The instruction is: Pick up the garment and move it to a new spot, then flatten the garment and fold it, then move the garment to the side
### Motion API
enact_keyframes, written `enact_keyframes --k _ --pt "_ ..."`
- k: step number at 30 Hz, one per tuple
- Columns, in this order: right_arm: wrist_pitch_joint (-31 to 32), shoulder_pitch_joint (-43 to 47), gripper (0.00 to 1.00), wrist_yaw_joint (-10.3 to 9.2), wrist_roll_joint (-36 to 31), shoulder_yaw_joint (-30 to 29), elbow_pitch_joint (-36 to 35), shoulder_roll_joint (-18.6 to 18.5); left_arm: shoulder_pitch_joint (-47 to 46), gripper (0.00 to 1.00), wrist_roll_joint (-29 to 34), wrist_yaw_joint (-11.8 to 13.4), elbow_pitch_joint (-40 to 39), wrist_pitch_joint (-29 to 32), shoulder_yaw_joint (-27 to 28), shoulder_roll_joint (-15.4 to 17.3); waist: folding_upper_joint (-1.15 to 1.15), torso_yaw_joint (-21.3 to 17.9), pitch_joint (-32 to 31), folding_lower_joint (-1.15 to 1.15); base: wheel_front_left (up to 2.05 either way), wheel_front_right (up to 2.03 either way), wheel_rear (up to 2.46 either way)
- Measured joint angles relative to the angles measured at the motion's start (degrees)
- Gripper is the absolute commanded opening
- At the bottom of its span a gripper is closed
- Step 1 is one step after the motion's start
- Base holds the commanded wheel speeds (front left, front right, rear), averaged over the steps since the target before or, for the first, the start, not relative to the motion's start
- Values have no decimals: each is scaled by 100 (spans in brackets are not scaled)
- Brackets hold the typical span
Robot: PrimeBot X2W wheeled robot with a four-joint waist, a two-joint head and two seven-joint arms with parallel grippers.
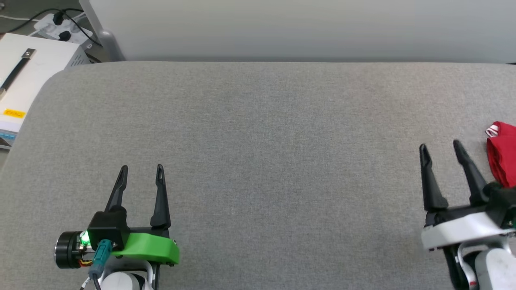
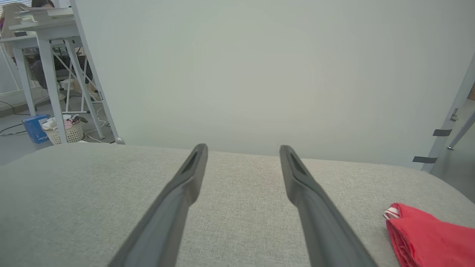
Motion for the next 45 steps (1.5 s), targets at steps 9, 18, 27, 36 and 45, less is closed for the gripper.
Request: enact_keyframes --k 9,18,27,36,45 --pt "0 600 100 -1 36 -53 1 212 160 100 1 -75 151 0 -43 -23 0 104 -221 0 0 0 0" --pt "0 981 100 -1 0 -187 -34 315 243 100 1 -145 253 0 -112 -34 0 127 -399 0 0 0 0" --pt "0 1005 0 -1 -14 -180 2 316 315 0 7 -168 312 9 -124 -44 0 131 -470 0 0 0 0" --pt "53 1004 0 -1 -19 -178 1 319 315 0 7 -167 302 62 -127 -44 0 120 -480 0 0 0 0" --pt "141 1001 0 -1 -97 -164 -3 336 314 0 9 -165 277 156 -125 -44 0 101 -493 0 0 0 0"
